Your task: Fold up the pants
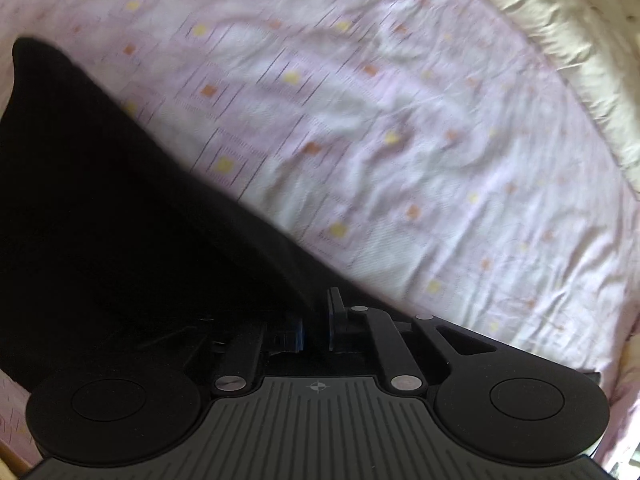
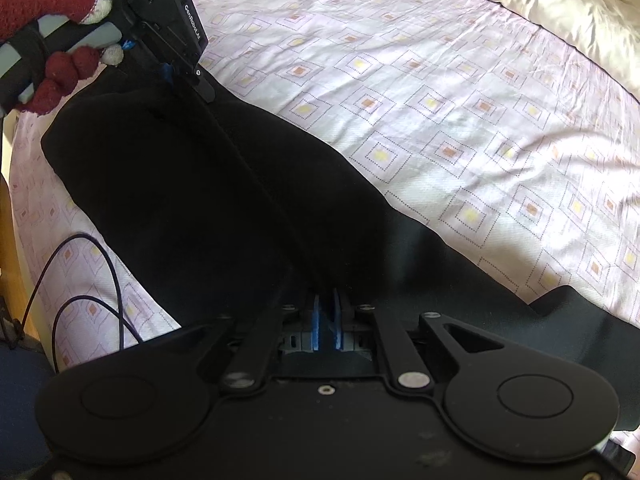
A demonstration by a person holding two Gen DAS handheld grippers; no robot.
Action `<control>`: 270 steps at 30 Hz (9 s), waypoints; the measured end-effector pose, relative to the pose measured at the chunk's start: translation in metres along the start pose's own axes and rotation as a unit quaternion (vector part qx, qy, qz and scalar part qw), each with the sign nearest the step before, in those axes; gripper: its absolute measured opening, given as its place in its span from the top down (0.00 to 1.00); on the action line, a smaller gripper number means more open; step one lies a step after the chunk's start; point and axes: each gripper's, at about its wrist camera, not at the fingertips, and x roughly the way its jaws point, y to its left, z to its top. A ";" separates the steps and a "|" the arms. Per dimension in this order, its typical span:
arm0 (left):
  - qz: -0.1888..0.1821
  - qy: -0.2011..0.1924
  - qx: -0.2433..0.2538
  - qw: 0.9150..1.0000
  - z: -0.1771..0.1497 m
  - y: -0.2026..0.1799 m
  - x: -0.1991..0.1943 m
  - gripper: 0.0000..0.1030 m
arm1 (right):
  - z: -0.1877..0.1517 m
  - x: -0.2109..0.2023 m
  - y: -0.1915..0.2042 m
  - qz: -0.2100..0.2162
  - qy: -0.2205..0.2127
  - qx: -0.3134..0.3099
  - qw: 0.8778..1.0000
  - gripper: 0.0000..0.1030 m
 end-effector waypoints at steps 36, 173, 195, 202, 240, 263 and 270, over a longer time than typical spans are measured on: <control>0.047 0.042 0.051 0.997 -0.100 0.035 0.016 0.89 | -0.125 -0.062 -0.212 -0.191 -0.053 0.493 0.847 0.67; -0.012 0.068 0.278 0.958 -0.056 0.134 0.013 0.28 | 0.155 0.077 0.070 0.000 0.013 0.203 0.979 0.59; -0.077 0.025 0.110 0.991 -0.040 0.166 -0.029 0.31 | 0.064 0.045 0.123 0.072 -0.015 0.117 0.990 0.95; -0.122 -0.023 0.130 0.984 -0.019 0.111 -0.066 0.31 | 0.056 0.056 0.127 0.050 -0.020 0.111 0.992 0.95; -0.111 -0.040 0.188 0.975 -0.064 0.105 -0.055 0.31 | 0.132 0.108 0.065 0.195 0.040 0.255 0.946 0.65; -0.082 0.082 0.148 0.982 -0.088 0.121 0.006 0.23 | 0.110 0.058 0.082 0.069 -0.077 0.159 0.982 0.63; -0.076 0.074 0.168 0.980 -0.096 0.114 0.008 0.16 | 0.127 0.089 0.082 0.189 0.019 0.130 0.973 0.61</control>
